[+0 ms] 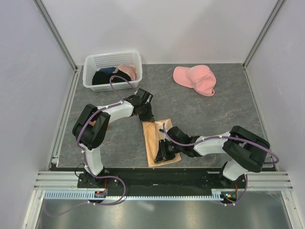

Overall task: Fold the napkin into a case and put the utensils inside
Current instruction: Smooth out the 2/3-rectangle-folded napkin at the center of the board, then pick up the 2/3-rectangle-folded napkin at the center of the board.

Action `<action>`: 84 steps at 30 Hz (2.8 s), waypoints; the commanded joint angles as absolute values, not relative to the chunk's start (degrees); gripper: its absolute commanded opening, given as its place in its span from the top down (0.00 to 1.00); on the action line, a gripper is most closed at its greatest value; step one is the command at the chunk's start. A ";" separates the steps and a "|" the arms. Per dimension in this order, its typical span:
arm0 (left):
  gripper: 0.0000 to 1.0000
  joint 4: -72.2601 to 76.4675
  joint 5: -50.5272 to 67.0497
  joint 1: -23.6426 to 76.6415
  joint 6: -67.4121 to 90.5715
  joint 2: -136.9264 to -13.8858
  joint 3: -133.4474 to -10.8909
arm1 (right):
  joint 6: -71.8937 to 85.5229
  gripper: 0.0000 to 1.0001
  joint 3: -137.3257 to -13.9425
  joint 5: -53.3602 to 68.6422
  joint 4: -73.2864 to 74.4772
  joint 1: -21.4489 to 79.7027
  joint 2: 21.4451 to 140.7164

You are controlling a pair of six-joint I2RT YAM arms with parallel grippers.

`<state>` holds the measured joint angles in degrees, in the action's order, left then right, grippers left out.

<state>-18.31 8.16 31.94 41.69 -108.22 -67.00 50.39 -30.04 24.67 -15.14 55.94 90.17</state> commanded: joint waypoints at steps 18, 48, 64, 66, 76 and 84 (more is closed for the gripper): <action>0.60 -30.06 -5.45 47.54 36.29 -91.58 -71.11 | 37.62 0.36 -28.49 22.59 12.48 31.12 66.97; 0.43 -41.89 -32.69 81.91 50.44 -103.17 -74.78 | 36.84 0.18 -26.63 17.49 22.58 16.27 63.54; 0.43 -56.60 -33.58 82.79 56.60 -119.44 -90.44 | 33.49 0.02 -28.04 21.00 23.12 11.87 63.28; 0.45 -56.51 -33.14 82.79 56.69 -119.88 -90.09 | 33.22 0.02 -28.04 21.01 23.03 11.78 63.46; 0.72 -49.75 -28.83 82.35 54.32 -116.55 -84.47 | 32.17 0.02 -27.25 24.69 20.75 11.86 63.89; 0.90 -45.98 -27.51 81.39 53.79 -105.92 -76.92 | 30.85 0.02 -27.77 30.76 16.88 12.39 66.44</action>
<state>-47.75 -28.75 82.17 53.52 -113.32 -80.38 32.29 -26.50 26.24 19.64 12.10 65.10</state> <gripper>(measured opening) 0.110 0.979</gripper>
